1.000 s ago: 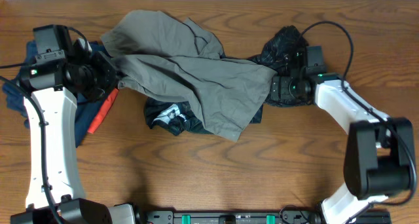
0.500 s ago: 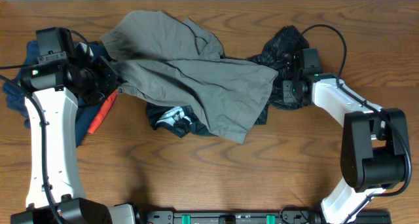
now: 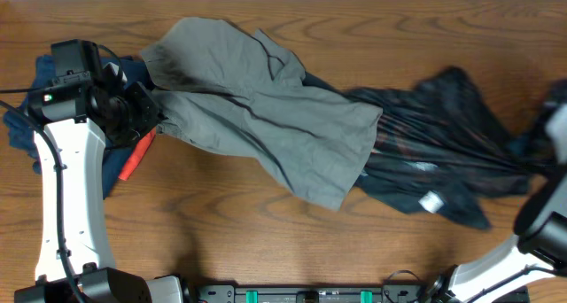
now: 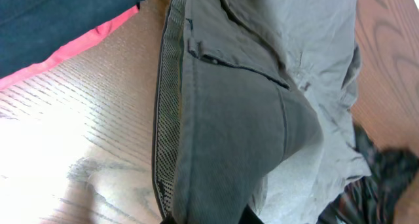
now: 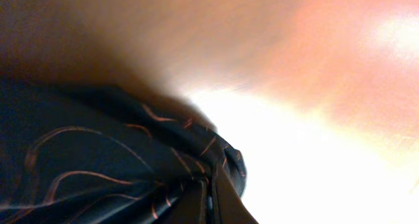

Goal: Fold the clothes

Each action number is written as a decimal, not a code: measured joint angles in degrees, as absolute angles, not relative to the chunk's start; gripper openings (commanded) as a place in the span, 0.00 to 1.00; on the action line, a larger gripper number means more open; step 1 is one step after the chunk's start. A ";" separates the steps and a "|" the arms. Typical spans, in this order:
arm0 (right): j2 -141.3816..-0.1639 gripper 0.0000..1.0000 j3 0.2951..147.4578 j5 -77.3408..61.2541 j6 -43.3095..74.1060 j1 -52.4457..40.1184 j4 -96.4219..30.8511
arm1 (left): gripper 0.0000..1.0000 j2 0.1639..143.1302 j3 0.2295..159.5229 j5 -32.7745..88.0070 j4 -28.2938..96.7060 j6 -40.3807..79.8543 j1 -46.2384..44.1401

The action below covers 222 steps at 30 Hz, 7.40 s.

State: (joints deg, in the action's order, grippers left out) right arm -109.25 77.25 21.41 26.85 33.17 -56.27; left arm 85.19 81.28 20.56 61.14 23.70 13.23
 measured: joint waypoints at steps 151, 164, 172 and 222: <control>-106.10 0.61 65.01 -31.70 -0.45 -9.41 -64.47 | 0.10 85.19 81.21 15.66 70.65 22.98 13.08; -105.86 0.69 58.22 -29.12 15.53 -25.69 -53.49 | 0.10 85.19 81.19 14.37 75.02 22.37 13.08; -104.84 0.01 55.00 -28.05 22.90 -30.46 -48.64 | 0.10 85.19 81.08 12.21 77.84 22.20 13.08; -99.22 0.70 83.92 -18.52 0.60 -9.19 -51.94 | 0.72 85.65 64.12 10.28 46.26 22.02 -2.04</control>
